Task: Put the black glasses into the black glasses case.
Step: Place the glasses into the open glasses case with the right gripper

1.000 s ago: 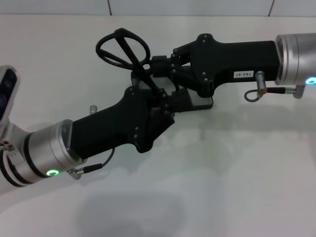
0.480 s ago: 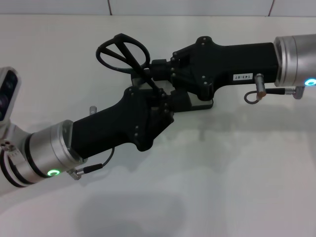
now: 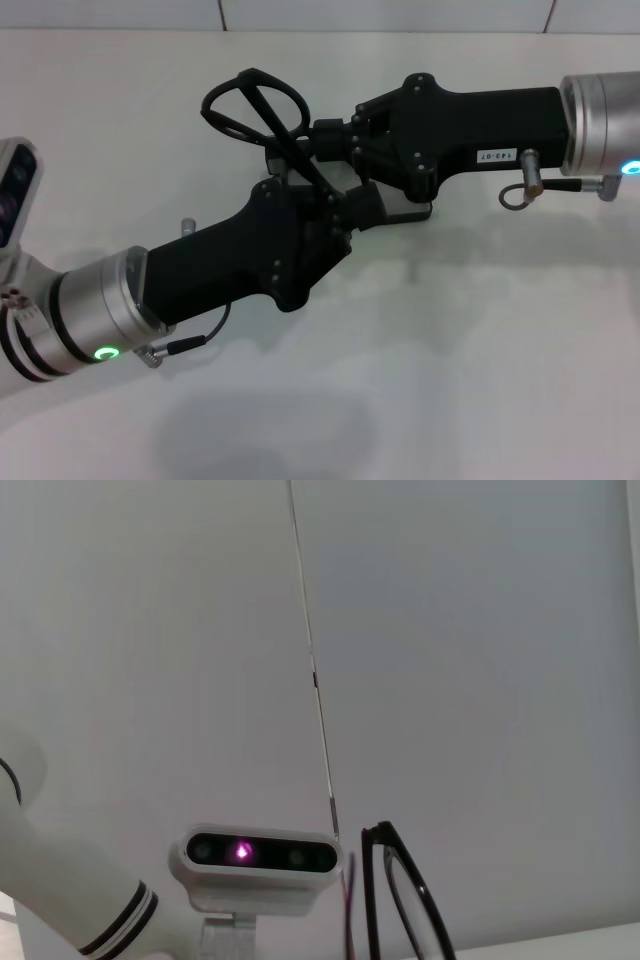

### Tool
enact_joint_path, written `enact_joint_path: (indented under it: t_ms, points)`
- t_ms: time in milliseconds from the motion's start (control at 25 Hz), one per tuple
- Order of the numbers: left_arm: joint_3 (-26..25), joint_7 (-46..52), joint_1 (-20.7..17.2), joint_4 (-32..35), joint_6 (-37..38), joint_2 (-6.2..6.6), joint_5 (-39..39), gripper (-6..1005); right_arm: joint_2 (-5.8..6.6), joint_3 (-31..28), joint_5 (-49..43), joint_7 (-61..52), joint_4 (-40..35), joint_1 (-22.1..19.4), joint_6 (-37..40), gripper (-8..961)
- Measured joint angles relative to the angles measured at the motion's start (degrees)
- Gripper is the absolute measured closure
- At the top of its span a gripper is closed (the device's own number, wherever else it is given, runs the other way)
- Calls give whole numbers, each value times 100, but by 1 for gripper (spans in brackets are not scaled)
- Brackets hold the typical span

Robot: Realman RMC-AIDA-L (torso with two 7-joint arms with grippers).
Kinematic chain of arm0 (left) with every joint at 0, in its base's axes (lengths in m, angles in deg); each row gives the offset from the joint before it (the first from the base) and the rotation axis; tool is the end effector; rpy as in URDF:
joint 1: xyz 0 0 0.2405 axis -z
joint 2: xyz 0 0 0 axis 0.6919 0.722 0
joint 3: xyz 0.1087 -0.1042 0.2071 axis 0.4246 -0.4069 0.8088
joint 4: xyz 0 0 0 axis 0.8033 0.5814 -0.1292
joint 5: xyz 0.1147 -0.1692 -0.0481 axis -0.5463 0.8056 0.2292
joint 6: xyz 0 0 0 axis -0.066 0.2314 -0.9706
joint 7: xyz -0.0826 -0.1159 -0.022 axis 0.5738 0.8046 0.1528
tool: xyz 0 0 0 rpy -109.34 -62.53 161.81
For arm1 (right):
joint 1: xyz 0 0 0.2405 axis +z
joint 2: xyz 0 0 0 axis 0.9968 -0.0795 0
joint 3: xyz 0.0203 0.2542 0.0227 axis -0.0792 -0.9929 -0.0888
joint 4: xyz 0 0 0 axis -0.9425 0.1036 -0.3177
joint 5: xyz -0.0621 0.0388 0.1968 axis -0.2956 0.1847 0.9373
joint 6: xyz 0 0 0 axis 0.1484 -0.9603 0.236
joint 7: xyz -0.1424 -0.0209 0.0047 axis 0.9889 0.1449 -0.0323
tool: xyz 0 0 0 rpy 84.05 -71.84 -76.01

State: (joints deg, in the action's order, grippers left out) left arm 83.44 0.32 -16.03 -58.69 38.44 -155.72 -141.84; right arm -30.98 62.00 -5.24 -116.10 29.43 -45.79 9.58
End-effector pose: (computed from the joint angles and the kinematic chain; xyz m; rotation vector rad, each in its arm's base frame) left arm -0.2211 0.2557 -0.0403 -2.5139 -0.4559 -1.6159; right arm 0.1015 0.3550 -0.0256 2.9625 -0.1133 -1.0183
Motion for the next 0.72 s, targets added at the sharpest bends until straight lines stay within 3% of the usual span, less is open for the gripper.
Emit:
enact_joint_path:
  t_ms: [360,640,720]
  points:
    - [-5,-27,-167,13,30,22,-37,953,55,-47,-263,27,-318,-70,-377,923]
    - [-24,-60,-463,64,36,72,227,953,13,-1,-1907,-713,-1401,-153,-892,923]
    - [-26,-70,-520,62,34,94,278,953,0,440,-2811,-1247,-1975,-156,-1332,923]
